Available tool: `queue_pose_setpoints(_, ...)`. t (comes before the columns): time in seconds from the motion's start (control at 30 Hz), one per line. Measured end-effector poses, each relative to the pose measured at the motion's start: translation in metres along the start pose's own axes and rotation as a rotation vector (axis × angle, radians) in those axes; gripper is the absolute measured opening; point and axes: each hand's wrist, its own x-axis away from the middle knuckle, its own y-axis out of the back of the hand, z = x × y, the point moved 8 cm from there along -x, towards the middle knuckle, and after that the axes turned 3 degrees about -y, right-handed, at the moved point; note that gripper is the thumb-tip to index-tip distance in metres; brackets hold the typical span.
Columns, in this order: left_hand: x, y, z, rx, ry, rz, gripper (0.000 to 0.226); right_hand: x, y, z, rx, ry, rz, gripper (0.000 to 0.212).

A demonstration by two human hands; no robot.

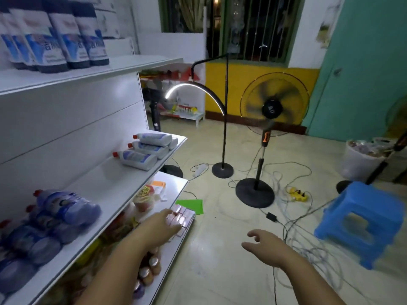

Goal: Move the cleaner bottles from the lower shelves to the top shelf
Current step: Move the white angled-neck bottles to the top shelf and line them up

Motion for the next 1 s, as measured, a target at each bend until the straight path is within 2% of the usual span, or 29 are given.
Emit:
queue_pose_setpoints(0.1,-0.025,0.014,-0.014,0.044,0.043,-0.066,0.064,-0.049,0.038,0.024,-0.008,0.093,-0.042,0.054)
queue_pose_setpoints(0.23,-0.045,0.024,0.001,0.109,0.161,-0.151,0.064,-0.1,0.041,0.06,0.051,0.192,0.036,0.053)
queue_pose_setpoints(0.43,-0.117,0.043,0.003,0.162,0.21,-0.19,0.06,-0.182,0.056,0.083,0.184,0.151,0.121,0.055)
queue_pose_setpoints(0.67,-0.24,0.068,-0.008,0.116,0.169,-0.081,0.061,-0.272,0.113,0.118,0.171,0.094,0.052,0.057)
queue_pose_setpoints(0.77,-0.284,0.089,-0.007,0.141,0.147,-0.12,0.059,-0.308,0.125,0.136,0.168,0.105,-0.005,0.051)
queue_pose_setpoints(1.0,-0.312,0.103,0.034,0.215,0.314,-0.118,0.054,-0.38,0.107,0.193,0.2,0.19,0.136,0.051)
